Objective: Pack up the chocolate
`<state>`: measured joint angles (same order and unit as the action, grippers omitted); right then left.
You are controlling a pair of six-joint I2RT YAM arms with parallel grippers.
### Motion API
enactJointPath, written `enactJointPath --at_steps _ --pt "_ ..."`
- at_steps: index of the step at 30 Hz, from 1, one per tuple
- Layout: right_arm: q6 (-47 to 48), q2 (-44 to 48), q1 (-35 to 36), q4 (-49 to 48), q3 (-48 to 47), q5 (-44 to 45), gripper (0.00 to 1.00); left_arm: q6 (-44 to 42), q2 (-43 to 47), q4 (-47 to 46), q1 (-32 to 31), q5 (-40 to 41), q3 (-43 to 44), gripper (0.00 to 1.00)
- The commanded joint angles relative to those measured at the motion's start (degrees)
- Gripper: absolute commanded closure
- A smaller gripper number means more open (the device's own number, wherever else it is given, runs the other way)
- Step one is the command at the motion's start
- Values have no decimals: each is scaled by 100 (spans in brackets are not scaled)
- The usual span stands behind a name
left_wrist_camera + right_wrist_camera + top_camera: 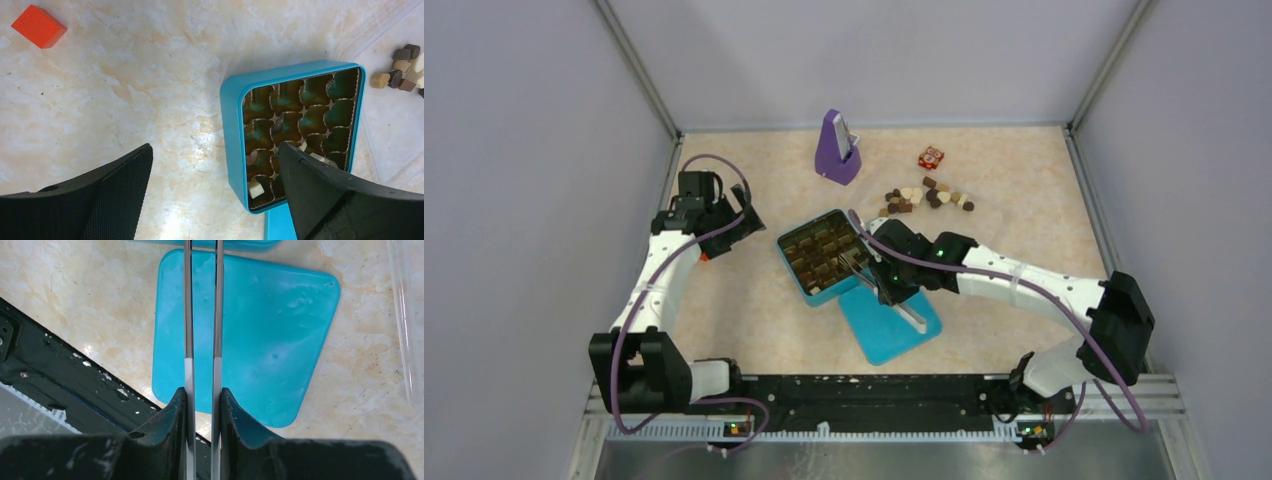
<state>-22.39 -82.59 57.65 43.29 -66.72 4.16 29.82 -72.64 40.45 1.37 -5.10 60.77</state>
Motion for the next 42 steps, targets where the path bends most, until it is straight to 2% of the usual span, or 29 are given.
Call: enactJointPath --at_steps 1,3,9,13,33,36,42 --pt "-70 258 43 -45 29 22 100 -56 -37 -208 22 -52 77 1" --pt "-60 251 37 -40 30 38 97 -56 -34 -204 22 -57 79 1" --pt "-60 254 44 -4 17 83 78 -56 4 -200 22 -25 67 1" --pt "-63 273 42 12 -27 117 74 -57 3 -202 23 -34 66 1" --pt "-8 417 37 14 -278 131 68 -47 -13 -195 22 -114 99 1" --pt "-30 481 42 -43 -357 195 70 -47 2 -186 27 -116 106 1" --pt "-326 1049 -42 -160 -372 879 84 -47 7 -169 23 -120 133 1"
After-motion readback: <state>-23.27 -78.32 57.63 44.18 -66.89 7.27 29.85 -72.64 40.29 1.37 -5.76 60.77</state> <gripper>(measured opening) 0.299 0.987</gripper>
